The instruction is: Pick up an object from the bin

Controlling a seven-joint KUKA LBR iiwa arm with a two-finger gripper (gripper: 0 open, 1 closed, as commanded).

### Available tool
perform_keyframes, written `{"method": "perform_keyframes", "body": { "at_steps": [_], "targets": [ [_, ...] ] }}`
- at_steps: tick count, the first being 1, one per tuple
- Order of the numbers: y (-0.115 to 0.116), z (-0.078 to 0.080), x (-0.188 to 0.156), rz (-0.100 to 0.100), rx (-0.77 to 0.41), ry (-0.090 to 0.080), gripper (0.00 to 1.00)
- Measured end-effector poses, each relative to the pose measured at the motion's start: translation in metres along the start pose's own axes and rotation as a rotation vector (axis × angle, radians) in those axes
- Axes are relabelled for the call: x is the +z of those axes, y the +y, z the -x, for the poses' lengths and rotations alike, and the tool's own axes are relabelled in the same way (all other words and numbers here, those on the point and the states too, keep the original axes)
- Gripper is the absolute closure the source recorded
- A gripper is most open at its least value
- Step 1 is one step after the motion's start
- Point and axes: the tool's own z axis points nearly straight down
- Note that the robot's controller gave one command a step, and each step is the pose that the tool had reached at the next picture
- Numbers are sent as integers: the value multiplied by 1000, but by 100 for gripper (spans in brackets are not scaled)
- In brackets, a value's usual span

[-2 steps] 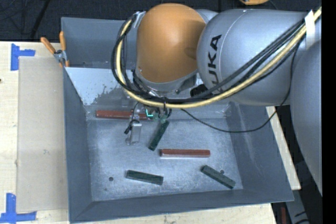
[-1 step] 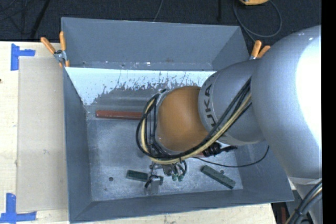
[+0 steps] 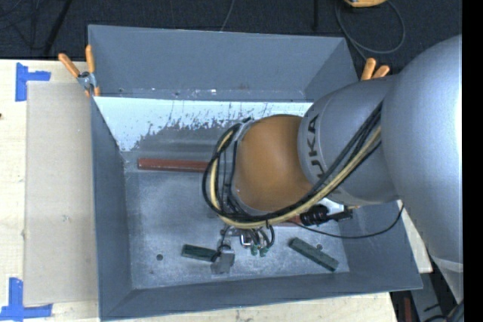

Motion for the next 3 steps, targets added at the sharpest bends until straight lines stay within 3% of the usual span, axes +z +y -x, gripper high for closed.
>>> {"method": "perform_keyframes", "body": {
  "at_steps": [1, 2, 3],
  "targets": [
    [6, 3, 1, 0, 84, 2, 0],
    [2, 1, 29, 1, 300, -3, 0],
    [2, 1, 29, 1, 301, -1, 0]
  ]
}}
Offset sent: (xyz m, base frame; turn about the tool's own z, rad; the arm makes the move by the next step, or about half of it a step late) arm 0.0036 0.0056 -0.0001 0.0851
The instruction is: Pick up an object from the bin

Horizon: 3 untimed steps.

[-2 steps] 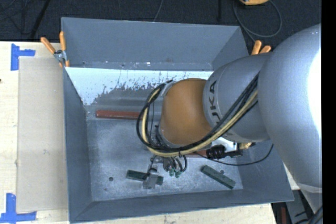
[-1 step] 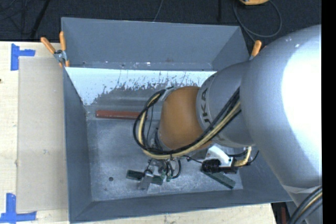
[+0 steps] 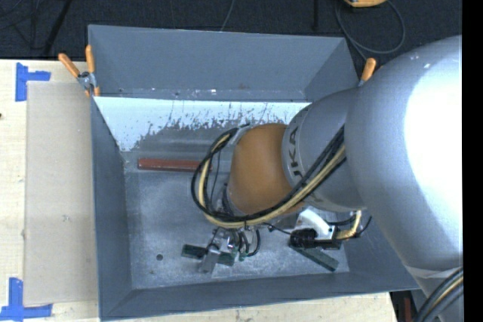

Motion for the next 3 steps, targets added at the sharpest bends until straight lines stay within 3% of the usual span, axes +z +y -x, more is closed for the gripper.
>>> {"method": "perform_keyframes", "body": {
  "at_steps": [1, 3],
  "targets": [
    [-1, 0, 1, -2, 3, 2, 100],
    [-1, 0, -6, -2, 13, 2, 100]
  ]
}}
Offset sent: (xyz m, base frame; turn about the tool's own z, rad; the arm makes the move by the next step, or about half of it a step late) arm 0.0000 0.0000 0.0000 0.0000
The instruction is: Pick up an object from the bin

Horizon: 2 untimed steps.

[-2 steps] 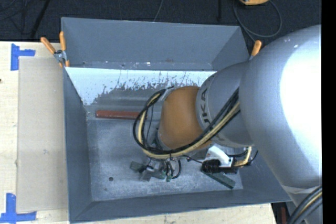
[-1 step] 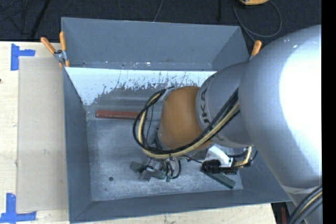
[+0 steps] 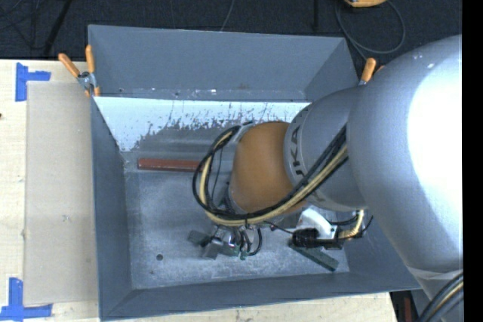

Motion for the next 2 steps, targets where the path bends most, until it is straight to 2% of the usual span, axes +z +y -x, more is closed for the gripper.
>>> {"method": "perform_keyframes", "body": {
  "at_steps": [1, 2],
  "targets": [
    [0, 2, -109, 4, -2, -7, 100],
    [0, 2, -121, 1, -4, -2, 100]
  ]
}}
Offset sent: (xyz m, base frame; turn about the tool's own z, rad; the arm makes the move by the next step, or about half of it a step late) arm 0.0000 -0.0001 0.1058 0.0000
